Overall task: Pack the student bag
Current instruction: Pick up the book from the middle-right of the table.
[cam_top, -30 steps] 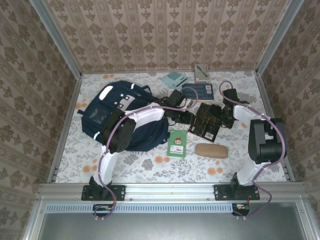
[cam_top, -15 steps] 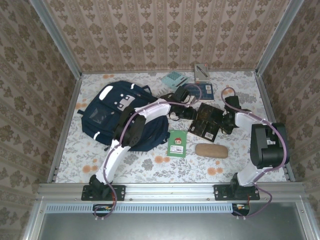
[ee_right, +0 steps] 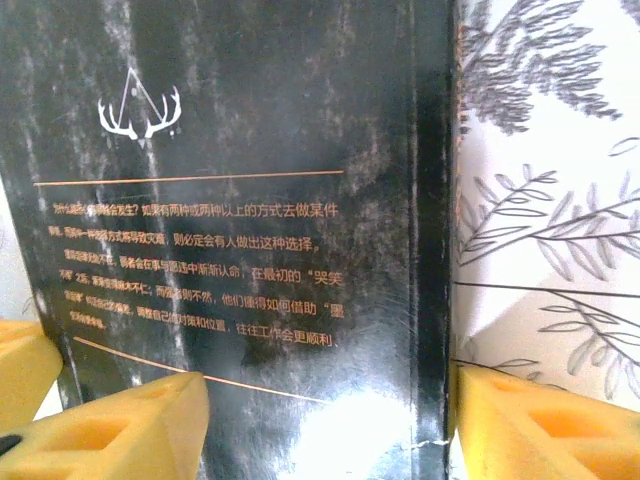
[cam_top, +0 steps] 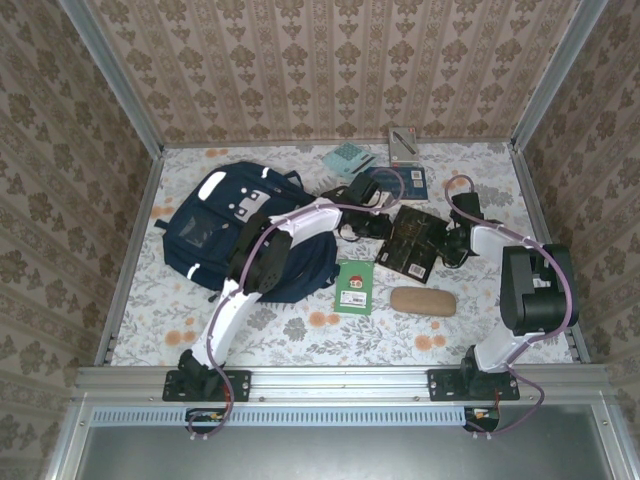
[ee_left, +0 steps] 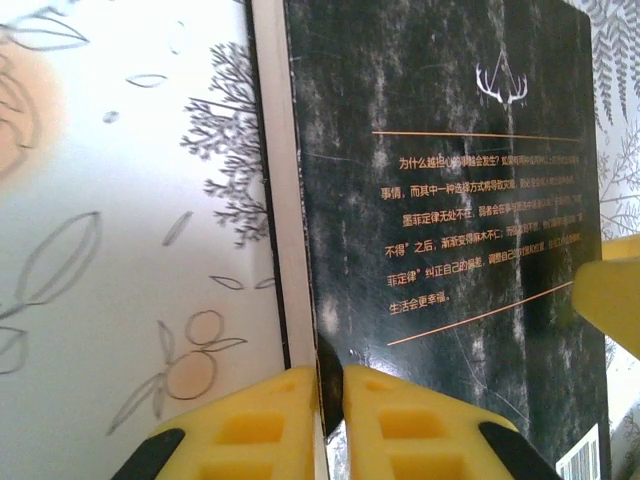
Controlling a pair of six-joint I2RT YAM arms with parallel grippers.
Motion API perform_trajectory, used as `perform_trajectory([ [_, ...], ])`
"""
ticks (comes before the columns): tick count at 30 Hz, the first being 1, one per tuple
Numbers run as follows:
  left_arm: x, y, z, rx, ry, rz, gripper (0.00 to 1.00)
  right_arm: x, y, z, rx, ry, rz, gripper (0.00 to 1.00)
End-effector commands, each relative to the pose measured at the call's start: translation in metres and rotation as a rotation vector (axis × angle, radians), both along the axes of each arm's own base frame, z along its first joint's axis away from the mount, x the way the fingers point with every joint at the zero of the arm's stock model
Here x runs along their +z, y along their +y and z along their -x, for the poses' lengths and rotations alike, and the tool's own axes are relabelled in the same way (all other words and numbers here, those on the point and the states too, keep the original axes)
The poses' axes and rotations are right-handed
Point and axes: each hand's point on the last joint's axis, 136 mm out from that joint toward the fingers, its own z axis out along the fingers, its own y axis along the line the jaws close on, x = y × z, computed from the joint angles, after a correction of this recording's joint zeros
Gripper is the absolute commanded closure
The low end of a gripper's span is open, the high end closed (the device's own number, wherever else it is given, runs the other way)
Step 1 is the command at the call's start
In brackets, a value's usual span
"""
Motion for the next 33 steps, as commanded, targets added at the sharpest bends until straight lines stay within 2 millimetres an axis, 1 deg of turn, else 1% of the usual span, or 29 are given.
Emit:
perform_trajectory([
  [1,-0.022,0.004,0.023,-0.031,0.098,-0.024,0.87,0.043,0.058,-0.024,0.134,-0.200,-0.271,0.39],
  [3,-0.022,0.005,0.021,-0.033,0.092,-0.025,0.87,0.059,0.065,-0.028,0.154,-0.267,-0.336,0.42],
  [6,-0.021,0.004,0.021,-0.044,0.095,-0.026,0.87,0.072,0.070,-0.031,0.168,-0.321,-0.395,0.46],
  [14,-0.020,0.002,0.022,-0.071,0.112,-0.009,0.86,0.086,0.068,-0.036,0.162,-0.398,-0.440,0.50],
  [17,-0.019,0.002,0.021,-0.070,0.114,-0.006,0.86,0.090,0.066,-0.037,0.156,-0.420,-0.437,0.50],
  [24,-0.016,0.003,0.018,-0.074,0.122,0.006,0.86,0.110,0.065,-0.040,0.152,-0.483,-0.442,0.51],
  [26,-0.016,0.003,0.017,-0.073,0.123,0.005,0.86,0.110,0.062,-0.038,0.152,-0.475,-0.411,0.51],
  [30,-0.015,0.002,0.017,-0.073,0.122,0.006,0.86,0.103,0.054,-0.030,0.143,-0.432,-0.323,0.50],
  [33,-0.015,0.003,0.015,-0.073,0.119,0.006,0.85,0.081,0.048,-0.026,0.145,-0.321,-0.271,0.50],
])
